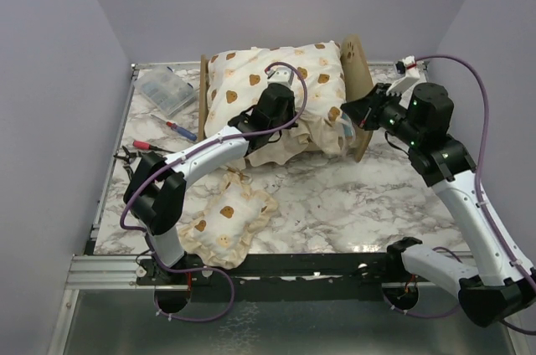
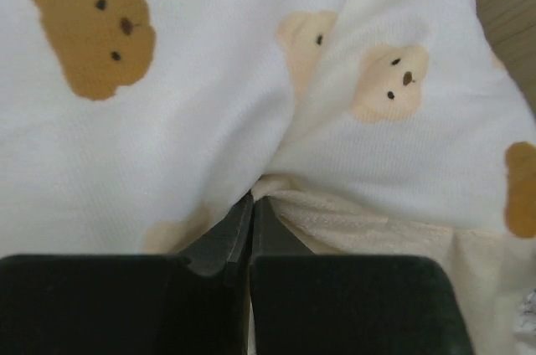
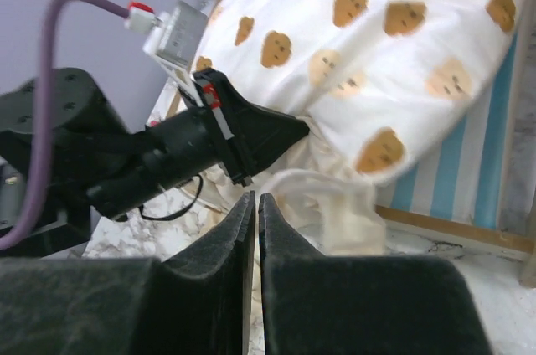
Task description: Set up the pet bed
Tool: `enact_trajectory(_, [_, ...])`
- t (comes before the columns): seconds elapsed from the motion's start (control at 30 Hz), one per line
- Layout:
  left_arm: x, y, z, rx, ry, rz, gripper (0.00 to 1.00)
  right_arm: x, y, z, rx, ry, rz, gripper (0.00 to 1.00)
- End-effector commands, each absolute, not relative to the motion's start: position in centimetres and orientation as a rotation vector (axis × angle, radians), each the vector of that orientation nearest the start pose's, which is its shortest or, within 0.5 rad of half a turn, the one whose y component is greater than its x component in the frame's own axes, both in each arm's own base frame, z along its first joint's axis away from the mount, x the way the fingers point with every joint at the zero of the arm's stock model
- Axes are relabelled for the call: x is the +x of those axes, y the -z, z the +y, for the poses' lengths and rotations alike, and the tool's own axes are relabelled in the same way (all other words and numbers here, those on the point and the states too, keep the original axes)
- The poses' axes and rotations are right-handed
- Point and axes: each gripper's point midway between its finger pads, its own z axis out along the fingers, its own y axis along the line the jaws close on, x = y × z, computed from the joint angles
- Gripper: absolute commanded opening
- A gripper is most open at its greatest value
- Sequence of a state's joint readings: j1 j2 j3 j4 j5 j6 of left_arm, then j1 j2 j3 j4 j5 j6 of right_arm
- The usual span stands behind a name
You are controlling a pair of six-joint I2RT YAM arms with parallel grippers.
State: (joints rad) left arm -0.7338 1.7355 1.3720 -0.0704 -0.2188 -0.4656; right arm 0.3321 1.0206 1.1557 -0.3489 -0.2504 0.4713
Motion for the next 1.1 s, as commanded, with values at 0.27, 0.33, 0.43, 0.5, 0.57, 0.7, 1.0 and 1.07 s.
enact_trajectory(0.27, [41.0,-19.1,-31.2,0.095,0.455,2.051,0.0,27.2,-33.3,13.7,-0.083,-0.613,1.945,0.24])
enact_trajectory(0.33, [41.0,-19.1,-31.3,0.094,0.459,2.05,0.0,27.1,-29.3,13.4,-0.099,-0.568,2.028,0.29])
enact_trajectory(0.43, [40.9,-19.0,-31.3,0.096,0.463,2.053,0.0,27.1,-24.3,13.3,-0.105,-0.551,2.078,0.35])
enact_trajectory(0.5, [41.0,-19.0,-31.3,0.096,0.463,2.054,0.0,27.2,-21.3,13.5,-0.107,-0.558,2.089,0.37])
enact_trajectory(0.57, [41.0,-19.0,-31.4,0.096,0.466,2.053,0.0,27.4,-18.8,13.6,-0.095,-0.561,2.093,0.38])
enact_trajectory(0.7, [40.9,-19.0,-31.4,0.095,0.468,2.056,0.0,28.7,-15.4,13.1,-0.045,-0.526,2.043,0.39])
enact_trajectory(1.0, [40.9,-18.8,-31.3,0.093,0.469,2.059,0.0,31.2,-11.3,13.0,0.02,-0.513,1.92,0.45])
enact_trajectory(1.07, [40.9,-18.8,-31.4,0.093,0.473,2.061,0.0,31.7,-11.0,13.0,0.032,-0.513,1.897,0.46])
